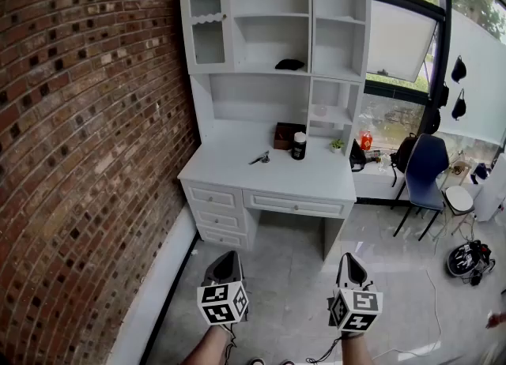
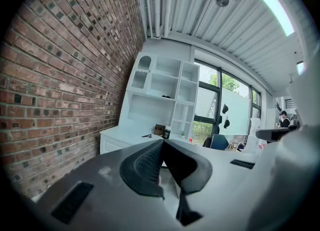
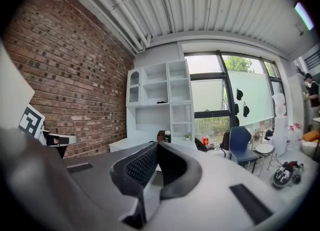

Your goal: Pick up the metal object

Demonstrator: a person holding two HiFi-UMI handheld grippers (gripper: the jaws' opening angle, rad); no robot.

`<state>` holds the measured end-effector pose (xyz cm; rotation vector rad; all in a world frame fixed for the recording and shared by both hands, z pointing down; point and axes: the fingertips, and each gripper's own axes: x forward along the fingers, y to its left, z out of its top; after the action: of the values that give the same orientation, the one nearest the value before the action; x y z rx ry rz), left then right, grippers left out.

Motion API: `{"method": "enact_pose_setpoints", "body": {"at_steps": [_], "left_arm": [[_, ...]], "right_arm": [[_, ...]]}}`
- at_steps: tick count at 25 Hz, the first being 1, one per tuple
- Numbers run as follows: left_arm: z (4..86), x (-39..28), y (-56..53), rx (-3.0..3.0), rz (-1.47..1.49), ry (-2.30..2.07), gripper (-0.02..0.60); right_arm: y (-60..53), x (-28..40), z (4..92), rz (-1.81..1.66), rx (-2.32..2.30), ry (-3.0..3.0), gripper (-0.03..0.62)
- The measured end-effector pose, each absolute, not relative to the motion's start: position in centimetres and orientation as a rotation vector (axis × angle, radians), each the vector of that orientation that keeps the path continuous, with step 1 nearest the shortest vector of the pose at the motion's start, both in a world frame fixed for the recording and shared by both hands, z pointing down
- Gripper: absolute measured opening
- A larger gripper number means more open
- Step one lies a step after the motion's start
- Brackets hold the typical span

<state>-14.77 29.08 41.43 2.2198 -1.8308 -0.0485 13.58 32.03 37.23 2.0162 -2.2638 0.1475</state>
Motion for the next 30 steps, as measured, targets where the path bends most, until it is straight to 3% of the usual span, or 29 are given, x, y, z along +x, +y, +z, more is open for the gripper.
{"method": "enact_pose_setpoints", "body": {"at_steps": [27,30], "left_arm": [[42.6,-13.0,29.4,2.25,0.012,-1.794,0.015],[42.5,-13.1,28.9,2.266,0.018,-1.784,0.041]], "right_arm": [[33.1,16.5,39.6,0.262,2.102,-2.171,0.0],[32.9,16.7,39.5,0.262,2.119,-2.156,0.0]]}}
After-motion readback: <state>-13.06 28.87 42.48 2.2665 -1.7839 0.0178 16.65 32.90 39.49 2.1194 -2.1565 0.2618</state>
